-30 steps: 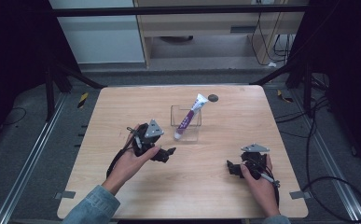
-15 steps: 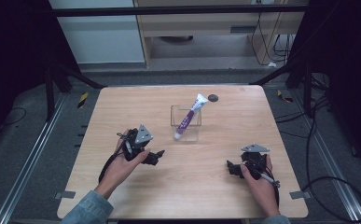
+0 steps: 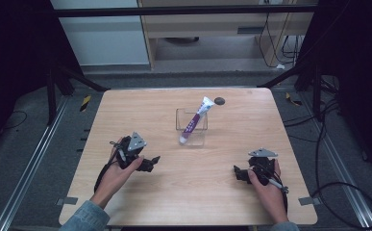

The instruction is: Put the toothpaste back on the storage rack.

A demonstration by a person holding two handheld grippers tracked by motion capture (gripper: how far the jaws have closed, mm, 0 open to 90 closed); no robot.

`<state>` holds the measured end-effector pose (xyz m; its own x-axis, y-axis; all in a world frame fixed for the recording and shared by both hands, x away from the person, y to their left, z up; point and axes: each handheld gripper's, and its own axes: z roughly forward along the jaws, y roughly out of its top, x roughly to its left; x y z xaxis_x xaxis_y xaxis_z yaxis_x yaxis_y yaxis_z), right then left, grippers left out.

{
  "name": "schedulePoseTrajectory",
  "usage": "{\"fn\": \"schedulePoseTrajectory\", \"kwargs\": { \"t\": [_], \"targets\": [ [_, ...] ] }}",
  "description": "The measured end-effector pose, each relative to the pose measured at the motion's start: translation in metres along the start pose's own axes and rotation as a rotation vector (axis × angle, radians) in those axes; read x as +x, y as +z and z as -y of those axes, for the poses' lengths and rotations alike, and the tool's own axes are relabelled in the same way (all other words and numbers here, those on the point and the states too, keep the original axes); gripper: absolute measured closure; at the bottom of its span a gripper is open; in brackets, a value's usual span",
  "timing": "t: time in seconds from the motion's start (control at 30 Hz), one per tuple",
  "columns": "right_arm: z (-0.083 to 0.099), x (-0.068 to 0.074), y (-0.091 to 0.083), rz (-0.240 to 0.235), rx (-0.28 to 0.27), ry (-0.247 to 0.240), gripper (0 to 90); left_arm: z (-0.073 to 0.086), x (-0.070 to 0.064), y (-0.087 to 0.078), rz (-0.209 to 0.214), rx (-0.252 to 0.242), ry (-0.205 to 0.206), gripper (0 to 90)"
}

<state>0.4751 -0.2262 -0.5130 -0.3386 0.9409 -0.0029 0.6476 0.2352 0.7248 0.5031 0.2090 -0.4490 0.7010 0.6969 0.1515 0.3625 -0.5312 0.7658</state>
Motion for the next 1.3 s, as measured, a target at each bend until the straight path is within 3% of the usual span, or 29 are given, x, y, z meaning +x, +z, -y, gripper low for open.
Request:
{"fn": "schedulePoseTrajectory", "kwargs": {
  "t": [0.83,1.3],
  "targets": [
    [0.000,0.000,0.000,0.000,0.000,0.000,0.4,0.055,0.045,-0.014,-0.057,0.033,-0.155,4.4],
    [0.000,0.000,0.000,0.000,0.000,0.001,0.4,0.072,0.071,-0.008,-0.081,0.055,-0.239,4.5]
  ]
}}
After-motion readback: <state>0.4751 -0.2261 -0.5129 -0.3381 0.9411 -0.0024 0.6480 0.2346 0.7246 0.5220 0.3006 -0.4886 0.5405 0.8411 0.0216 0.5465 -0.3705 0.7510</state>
